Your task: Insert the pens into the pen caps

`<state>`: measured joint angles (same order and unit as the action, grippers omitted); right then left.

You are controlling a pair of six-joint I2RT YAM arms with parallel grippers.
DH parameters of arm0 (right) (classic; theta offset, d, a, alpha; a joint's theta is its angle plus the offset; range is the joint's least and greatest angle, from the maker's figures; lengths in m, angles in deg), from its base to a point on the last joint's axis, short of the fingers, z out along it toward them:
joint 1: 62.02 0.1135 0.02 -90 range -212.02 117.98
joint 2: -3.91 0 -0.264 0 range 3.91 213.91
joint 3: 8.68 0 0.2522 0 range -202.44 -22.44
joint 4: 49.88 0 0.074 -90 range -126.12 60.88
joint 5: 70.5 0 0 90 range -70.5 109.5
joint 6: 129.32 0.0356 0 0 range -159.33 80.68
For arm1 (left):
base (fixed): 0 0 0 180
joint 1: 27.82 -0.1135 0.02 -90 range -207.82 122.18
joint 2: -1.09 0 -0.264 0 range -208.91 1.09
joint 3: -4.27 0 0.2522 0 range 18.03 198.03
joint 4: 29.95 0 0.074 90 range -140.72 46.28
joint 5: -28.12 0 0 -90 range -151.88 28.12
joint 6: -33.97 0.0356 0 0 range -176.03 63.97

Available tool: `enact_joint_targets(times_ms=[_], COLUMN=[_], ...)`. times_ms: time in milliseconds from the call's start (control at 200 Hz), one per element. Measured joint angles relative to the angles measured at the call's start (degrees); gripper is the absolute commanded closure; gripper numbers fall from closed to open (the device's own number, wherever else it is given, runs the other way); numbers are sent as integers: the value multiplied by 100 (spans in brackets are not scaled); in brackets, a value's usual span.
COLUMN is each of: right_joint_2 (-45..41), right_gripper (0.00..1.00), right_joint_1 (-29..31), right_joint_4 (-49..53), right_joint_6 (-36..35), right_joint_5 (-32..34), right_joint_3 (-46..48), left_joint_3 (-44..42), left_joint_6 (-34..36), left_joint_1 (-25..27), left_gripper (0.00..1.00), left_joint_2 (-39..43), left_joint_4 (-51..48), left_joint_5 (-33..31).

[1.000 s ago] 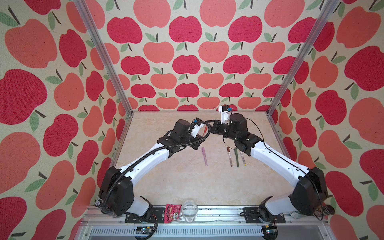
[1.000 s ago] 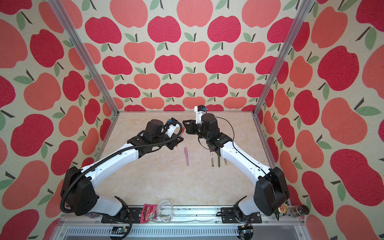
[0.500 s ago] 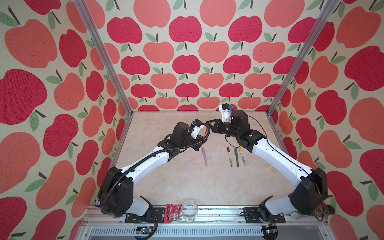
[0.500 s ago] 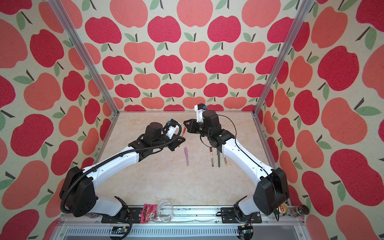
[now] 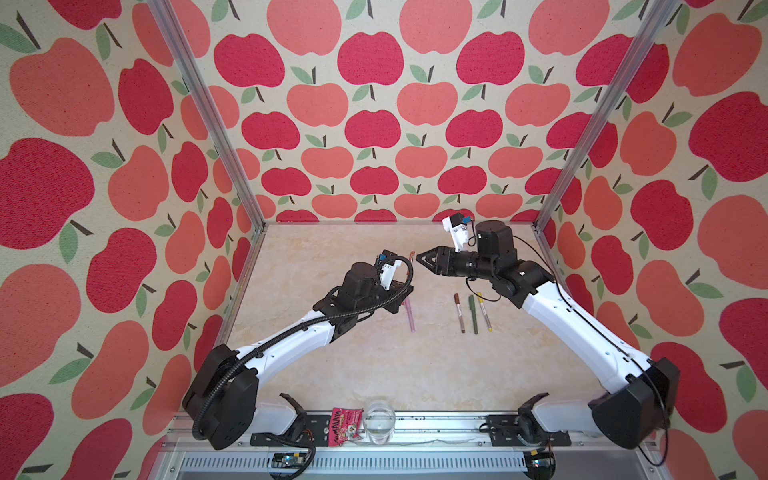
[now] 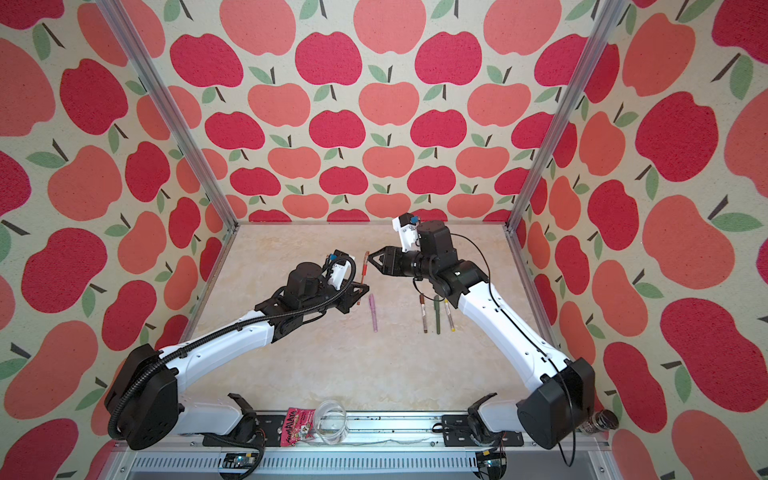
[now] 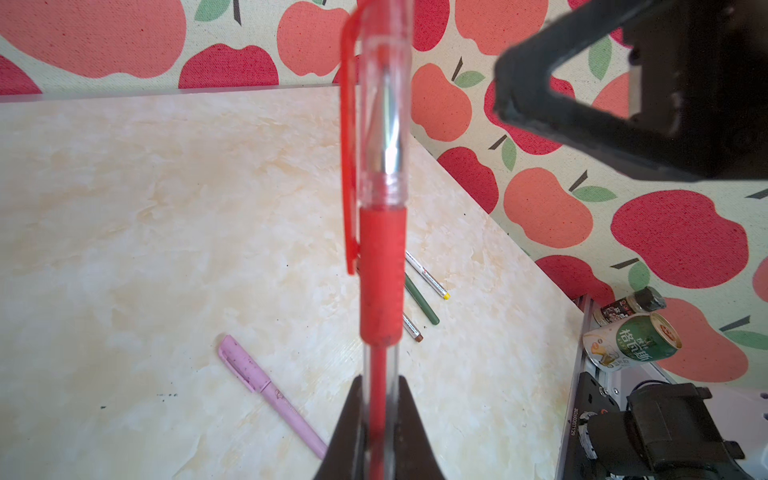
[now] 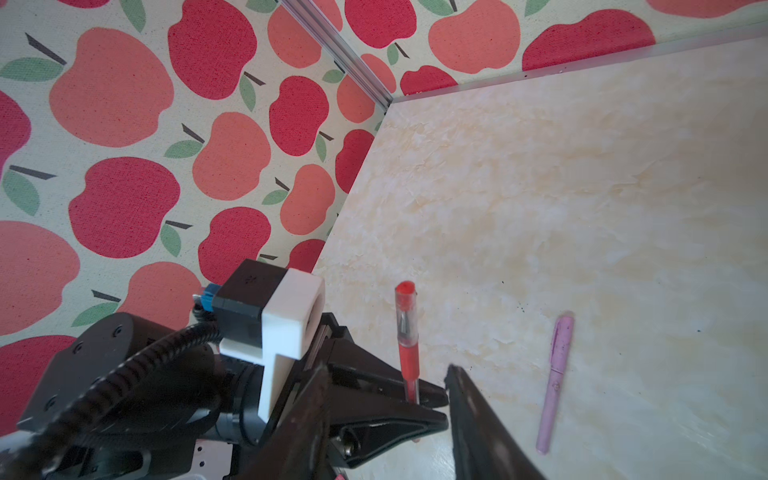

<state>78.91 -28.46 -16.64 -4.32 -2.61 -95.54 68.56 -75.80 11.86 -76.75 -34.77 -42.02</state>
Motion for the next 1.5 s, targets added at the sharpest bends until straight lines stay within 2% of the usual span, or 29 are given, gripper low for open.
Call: enact_joint_targets(times_ms=[190, 440, 845, 1046, 1276, 1501], right_joint_2=[-890, -1344, -1740, -1996, -2221, -2380], right_gripper=[52, 52, 51, 51, 51, 51], right_joint_1=[-494, -1036, -1375, -1456, -1513, -1537], right_joint_4=[542, 1222, 1497, 1497, 1521, 1543], right_joint_6=[-157, -459, -761, -841, -905, -929], right_joint_5=[745, 1628, 1843, 1797, 1705, 1663], right_joint_3=[308, 586, 1023, 1121, 1246, 1272], left_joint_3=[328, 1510, 3840, 4135, 4253, 4542], left_joint_6=[-896, -1888, -2601, -2811, -2986, -3029], left_joint_1=[365, 1180, 1598, 1731, 1735, 1735], left_gripper=[100, 100, 100, 100, 82, 77], left_joint_2=[-363, -1781, -4232, -4594, -4666, -4824], left_joint_4=[-457, -1650, -3652, -4039, -4155, -4341], left_joint_5=[-439, -1274, -1985, -2059, -2083, -2092])
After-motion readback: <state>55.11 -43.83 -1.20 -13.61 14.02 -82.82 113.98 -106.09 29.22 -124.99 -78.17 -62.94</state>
